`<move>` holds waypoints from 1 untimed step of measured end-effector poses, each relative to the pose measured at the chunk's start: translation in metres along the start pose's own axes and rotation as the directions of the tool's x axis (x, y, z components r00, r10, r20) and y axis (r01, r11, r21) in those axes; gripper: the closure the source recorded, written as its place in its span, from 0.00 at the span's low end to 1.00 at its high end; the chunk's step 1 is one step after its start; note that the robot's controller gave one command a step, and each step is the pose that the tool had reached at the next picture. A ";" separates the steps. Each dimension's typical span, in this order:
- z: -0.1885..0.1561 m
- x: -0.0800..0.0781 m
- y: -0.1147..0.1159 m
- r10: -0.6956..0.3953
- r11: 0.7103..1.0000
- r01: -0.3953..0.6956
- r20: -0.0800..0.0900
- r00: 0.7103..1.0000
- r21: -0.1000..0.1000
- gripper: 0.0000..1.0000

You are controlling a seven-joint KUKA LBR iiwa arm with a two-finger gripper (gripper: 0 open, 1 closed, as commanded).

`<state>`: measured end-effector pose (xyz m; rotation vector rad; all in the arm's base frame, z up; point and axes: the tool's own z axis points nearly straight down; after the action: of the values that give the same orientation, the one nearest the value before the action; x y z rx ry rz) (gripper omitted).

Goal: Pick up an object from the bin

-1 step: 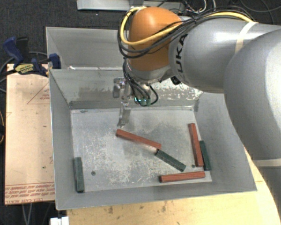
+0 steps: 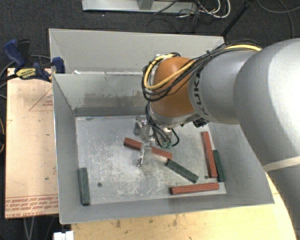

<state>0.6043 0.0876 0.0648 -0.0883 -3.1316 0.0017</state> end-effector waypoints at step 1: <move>-0.036 0.014 0.009 0.053 0.999 -0.053 0.010 0.999 -0.004 0.00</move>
Offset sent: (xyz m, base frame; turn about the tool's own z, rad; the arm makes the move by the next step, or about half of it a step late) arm -0.0135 0.0081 0.0352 0.0553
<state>0.5912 0.0970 0.1012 -0.1717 -3.1385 -0.0033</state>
